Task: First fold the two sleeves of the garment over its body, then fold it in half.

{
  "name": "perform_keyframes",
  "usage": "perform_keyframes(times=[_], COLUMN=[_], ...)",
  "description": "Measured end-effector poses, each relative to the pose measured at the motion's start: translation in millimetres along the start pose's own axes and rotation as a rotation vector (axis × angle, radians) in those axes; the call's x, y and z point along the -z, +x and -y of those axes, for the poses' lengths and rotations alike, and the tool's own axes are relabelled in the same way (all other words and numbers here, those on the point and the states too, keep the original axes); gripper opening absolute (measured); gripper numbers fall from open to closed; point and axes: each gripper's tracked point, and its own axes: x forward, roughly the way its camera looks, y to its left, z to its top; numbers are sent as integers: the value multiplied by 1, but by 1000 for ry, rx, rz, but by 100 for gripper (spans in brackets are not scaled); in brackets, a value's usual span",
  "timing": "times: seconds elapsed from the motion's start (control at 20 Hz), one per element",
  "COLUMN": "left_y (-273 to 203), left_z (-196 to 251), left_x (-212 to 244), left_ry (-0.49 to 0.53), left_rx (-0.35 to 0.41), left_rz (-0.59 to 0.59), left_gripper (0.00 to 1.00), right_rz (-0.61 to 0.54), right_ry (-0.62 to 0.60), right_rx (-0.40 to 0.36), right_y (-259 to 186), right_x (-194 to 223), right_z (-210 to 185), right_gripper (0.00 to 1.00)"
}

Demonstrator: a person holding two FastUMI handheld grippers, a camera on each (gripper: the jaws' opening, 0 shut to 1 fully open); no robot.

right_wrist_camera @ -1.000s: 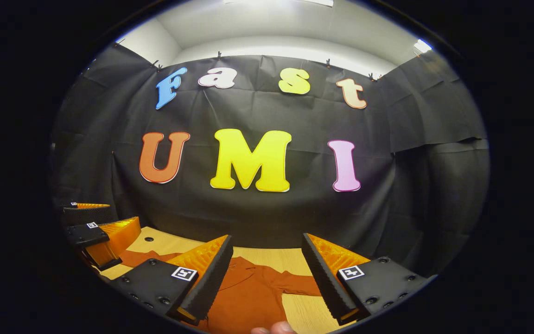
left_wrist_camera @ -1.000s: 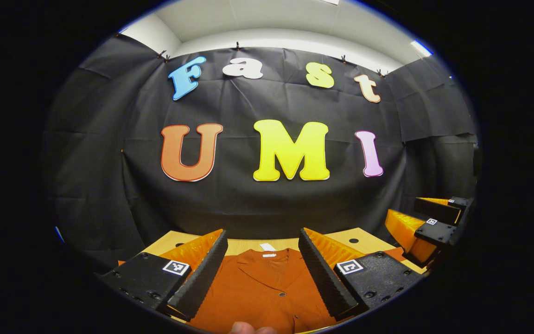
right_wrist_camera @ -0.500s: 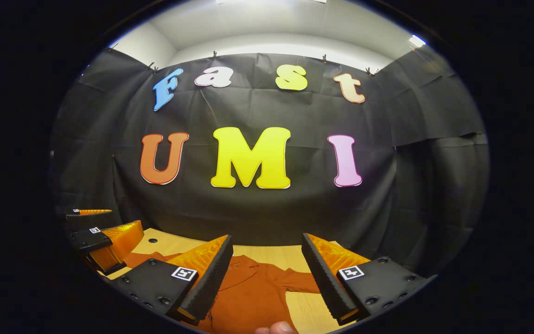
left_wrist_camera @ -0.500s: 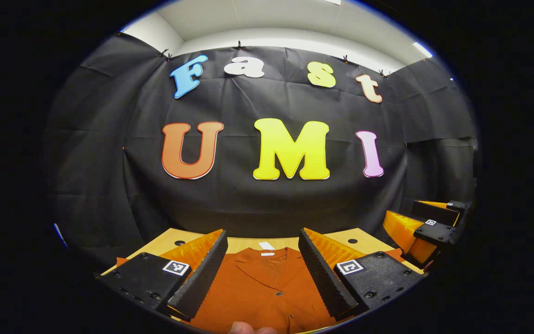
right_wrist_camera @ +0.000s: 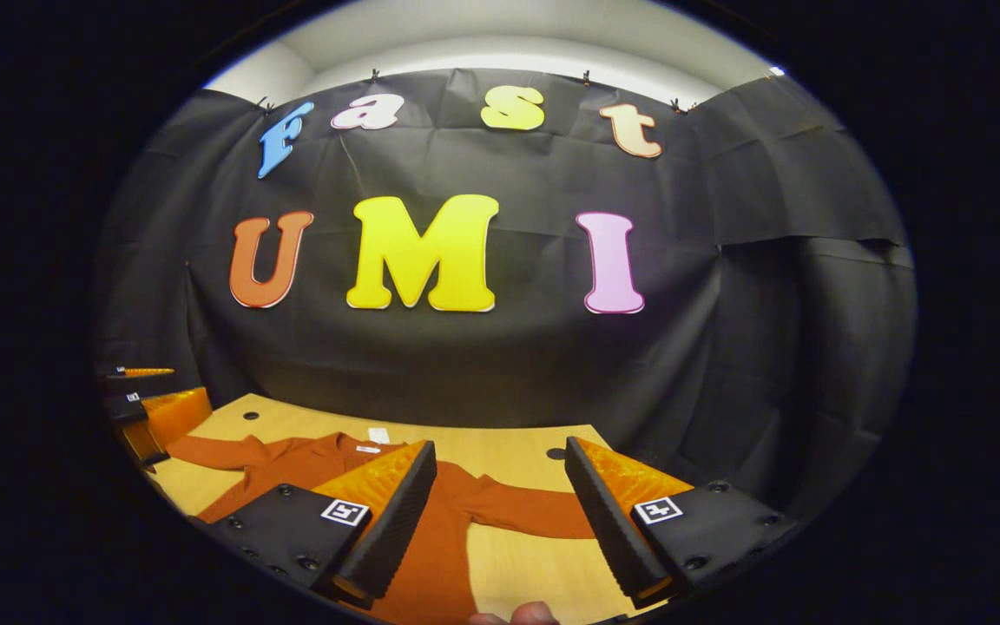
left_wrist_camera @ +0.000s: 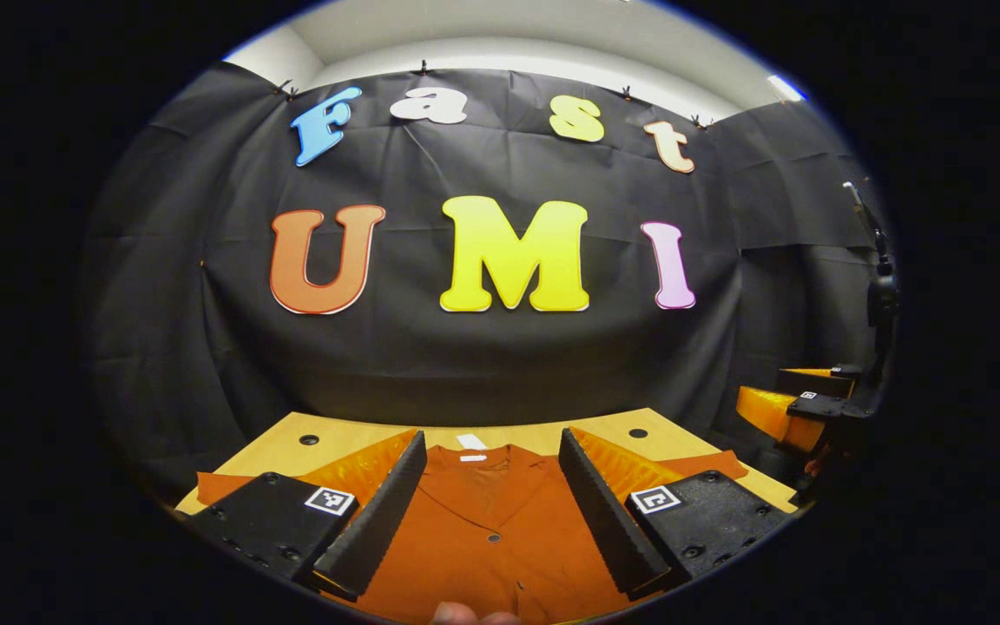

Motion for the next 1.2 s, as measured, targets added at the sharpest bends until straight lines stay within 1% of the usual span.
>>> perform_keyframes(times=[0.05, 0.15, 0.2, 0.35, 0.45, 0.6, 0.7, 0.8, 0.9, 0.95, 1.05, 1.1, 1.15, 1.2], left_y=[4, 10, 13, 26, 35, 46, 52, 55, 57, 58, 60, 60, 61, 62], left_z=[11, 30, 38, 60, 75, 90, 94, 92, 87, 85, 79, 76, 73, 72], left_x=[4, 15, 19, 24, 29, 24, 27, 32, 37, 37, 42, 45, 47, 48], left_ry=[-5, -9, 1, 51, 70, 81, 102, 117, 121, 120, 116, 115, 113, 112], left_rx=[28, 56, 64, 89, 100, 104, 94, 71, 48, 35, 12, -1, -13, -23], left_rz=[-10, -57, -79, -117, -145, -164, -181, -205, -229, -235, -257, -270, -282, -289], left_gripper=[99, 99, 99, 99, 99, 99, 100, 100, 100, 100, 100, 100, 100, 100], right_rz=[-20, -61, -79, -110, -141, -214, -286, -357, -424, -451, -499, -515, -526, -535], right_ry=[-2, 0, -4, 3, 40, 89, 111, 144, 237, 283, 353, 387, 429, 478], right_rx=[-4, 14, 31, 72, 75, 60, 50, 32, 5, 4, 35, 51, 53, 43], right_y=[7, 20, 29, 59, 81, 121, 143, 161, 176, 182, 195, 201, 207, 212], right_x=[7, 24, 33, 57, 77, 118, 154, 189, 219, 233, 261, 271, 277, 283], right_z=[17, 58, 79, 143, 177, 217, 235, 247, 253, 258, 273, 278, 279, 278], right_gripper=[95, 95, 94, 95, 95, 95, 94, 95, 94, 95, 97, 94, 94, 96])
